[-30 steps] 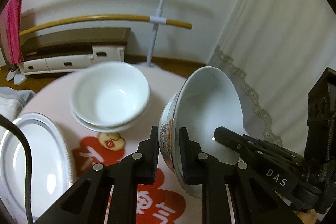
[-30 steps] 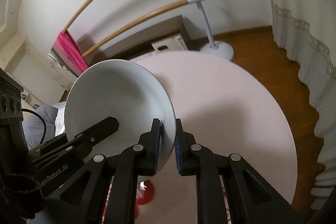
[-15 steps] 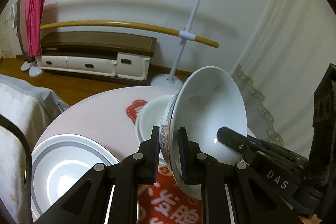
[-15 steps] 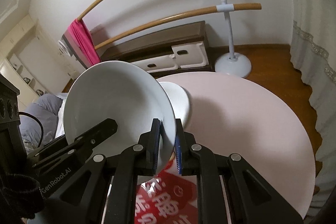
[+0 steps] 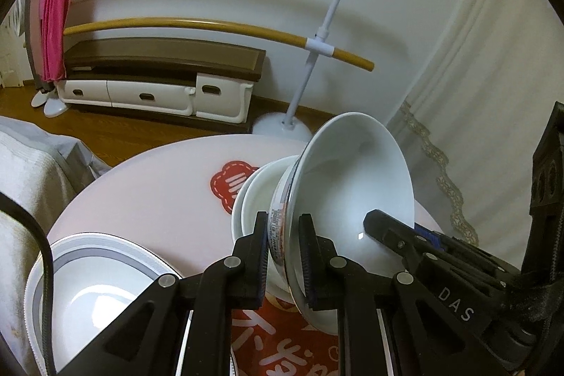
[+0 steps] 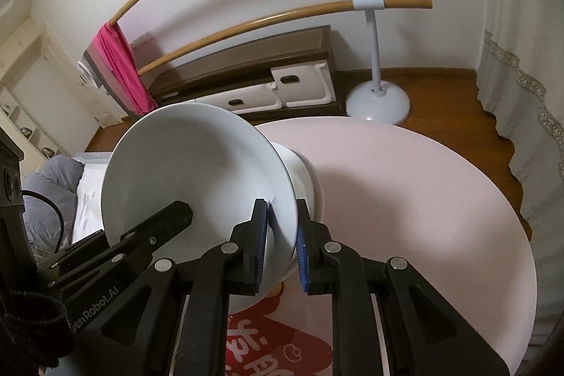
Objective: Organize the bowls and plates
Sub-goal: 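Lift the bowl with both grippers and carry it over the stacked bowls, then lower the held white bowl into the nested bowls with both grippers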
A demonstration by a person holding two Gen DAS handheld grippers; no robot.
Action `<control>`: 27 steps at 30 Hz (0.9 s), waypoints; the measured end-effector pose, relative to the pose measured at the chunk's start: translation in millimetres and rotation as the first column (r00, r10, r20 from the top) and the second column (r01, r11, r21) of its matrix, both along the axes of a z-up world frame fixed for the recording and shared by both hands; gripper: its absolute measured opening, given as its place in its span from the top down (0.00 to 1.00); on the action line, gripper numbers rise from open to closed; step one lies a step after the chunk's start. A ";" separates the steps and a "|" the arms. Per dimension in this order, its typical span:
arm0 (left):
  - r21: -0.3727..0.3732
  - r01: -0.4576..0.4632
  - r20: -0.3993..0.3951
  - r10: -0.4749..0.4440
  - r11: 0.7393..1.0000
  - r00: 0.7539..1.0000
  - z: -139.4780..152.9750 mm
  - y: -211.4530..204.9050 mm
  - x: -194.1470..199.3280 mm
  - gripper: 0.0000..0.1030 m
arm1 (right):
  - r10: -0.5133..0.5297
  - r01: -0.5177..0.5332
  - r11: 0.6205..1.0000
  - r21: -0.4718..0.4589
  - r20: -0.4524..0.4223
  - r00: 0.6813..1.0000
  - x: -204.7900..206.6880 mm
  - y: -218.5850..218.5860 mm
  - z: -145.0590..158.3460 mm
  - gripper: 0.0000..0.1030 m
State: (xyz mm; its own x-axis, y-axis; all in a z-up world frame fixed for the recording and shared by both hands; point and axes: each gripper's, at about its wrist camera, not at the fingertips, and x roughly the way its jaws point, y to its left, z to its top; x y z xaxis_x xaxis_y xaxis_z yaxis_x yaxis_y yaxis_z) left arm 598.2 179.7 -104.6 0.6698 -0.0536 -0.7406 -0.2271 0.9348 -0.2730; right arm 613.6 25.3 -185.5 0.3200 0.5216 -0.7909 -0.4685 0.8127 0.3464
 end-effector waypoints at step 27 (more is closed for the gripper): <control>0.012 -0.005 -0.010 0.005 1.000 1.000 -7.5 -1.1 8.8 0.90 | -0.065 0.066 0.997 -0.031 0.034 0.997 -0.8 -1.0 3.9 0.83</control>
State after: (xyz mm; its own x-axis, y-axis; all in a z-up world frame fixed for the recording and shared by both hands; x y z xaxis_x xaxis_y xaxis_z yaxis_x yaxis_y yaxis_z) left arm 607.0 178.6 -112.1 0.6624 -0.0412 -0.7480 -0.2344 0.9369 -0.2592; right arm 612.9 24.3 -181.6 0.3789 0.4734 -0.7952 -0.4250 0.8523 0.3049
